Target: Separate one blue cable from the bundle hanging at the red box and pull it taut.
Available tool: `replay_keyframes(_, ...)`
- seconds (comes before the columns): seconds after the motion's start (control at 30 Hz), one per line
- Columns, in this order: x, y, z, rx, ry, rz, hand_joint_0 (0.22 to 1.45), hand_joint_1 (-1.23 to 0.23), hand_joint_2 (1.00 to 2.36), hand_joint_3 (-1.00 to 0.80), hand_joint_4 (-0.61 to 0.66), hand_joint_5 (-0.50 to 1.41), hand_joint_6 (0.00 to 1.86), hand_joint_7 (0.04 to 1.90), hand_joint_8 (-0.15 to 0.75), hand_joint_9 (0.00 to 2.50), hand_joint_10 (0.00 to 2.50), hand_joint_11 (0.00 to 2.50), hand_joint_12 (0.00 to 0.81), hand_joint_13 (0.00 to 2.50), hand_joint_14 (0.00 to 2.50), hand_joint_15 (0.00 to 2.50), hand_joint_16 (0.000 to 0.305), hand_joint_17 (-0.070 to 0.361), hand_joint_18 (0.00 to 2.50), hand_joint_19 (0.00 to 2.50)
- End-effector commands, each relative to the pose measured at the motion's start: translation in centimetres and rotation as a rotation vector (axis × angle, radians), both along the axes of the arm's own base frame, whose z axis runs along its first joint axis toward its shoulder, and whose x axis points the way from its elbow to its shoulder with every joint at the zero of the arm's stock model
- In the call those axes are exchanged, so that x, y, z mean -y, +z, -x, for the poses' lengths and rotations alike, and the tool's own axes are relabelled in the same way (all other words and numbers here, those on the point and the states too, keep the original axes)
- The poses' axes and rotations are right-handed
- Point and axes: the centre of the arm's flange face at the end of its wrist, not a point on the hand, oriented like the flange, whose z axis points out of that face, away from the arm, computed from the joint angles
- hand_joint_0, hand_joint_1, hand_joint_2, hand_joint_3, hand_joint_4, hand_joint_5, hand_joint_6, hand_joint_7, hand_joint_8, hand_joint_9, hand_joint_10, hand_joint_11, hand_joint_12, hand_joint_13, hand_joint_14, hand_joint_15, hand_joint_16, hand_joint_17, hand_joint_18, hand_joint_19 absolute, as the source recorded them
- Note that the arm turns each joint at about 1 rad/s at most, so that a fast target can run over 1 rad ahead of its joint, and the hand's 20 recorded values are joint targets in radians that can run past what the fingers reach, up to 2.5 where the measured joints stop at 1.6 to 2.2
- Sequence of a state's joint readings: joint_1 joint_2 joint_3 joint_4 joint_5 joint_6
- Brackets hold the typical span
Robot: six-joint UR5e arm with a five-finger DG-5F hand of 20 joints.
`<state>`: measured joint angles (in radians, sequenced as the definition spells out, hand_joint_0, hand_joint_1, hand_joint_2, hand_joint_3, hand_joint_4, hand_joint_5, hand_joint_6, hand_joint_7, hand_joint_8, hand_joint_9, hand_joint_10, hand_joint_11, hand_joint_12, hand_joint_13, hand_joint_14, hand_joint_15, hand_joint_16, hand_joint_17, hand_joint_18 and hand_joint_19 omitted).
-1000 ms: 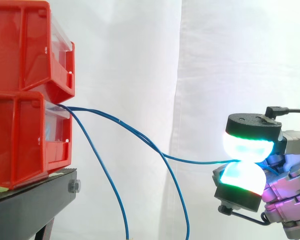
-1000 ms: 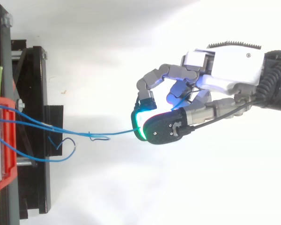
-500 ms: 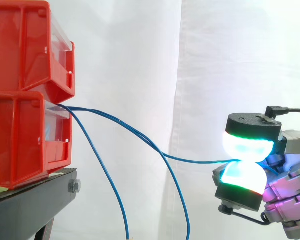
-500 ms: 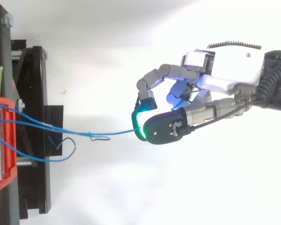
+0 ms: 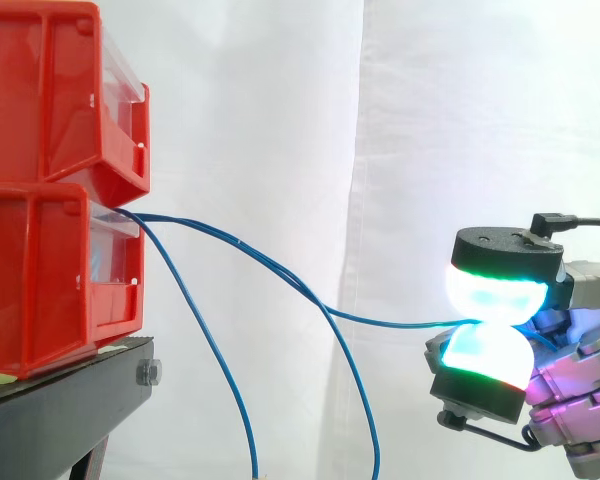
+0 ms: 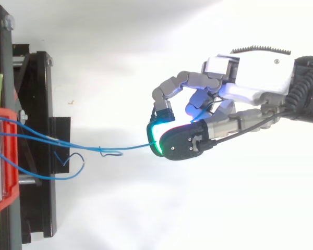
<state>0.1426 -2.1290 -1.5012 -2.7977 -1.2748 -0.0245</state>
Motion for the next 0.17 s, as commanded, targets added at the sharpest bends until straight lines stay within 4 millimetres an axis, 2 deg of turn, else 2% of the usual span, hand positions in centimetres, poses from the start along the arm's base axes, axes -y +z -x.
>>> replay_keyframes(0.0, 0.0, 0.03, -0.03, 0.0, 0.0, 0.0, 0.71, -0.78, 1.03, -0.03, -0.16, -0.17, 0.88, 1.5, 0.312, 1.12, 1.9, 1.83, 0.384, 1.0, 2.5, 1.55, 0.044, 0.099, 1.37, 1.42)
replay_keyframes(0.13, 0.0, -0.04, 0.02, -0.001, 0.0, 0.0, 0.72, -0.78, 1.03, -0.03, -0.17, -0.18, 0.88, 1.49, 0.316, 1.11, 1.9, 1.83, 0.383, 1.0, 2.5, 1.57, 0.044, 0.099, 1.36, 1.42)
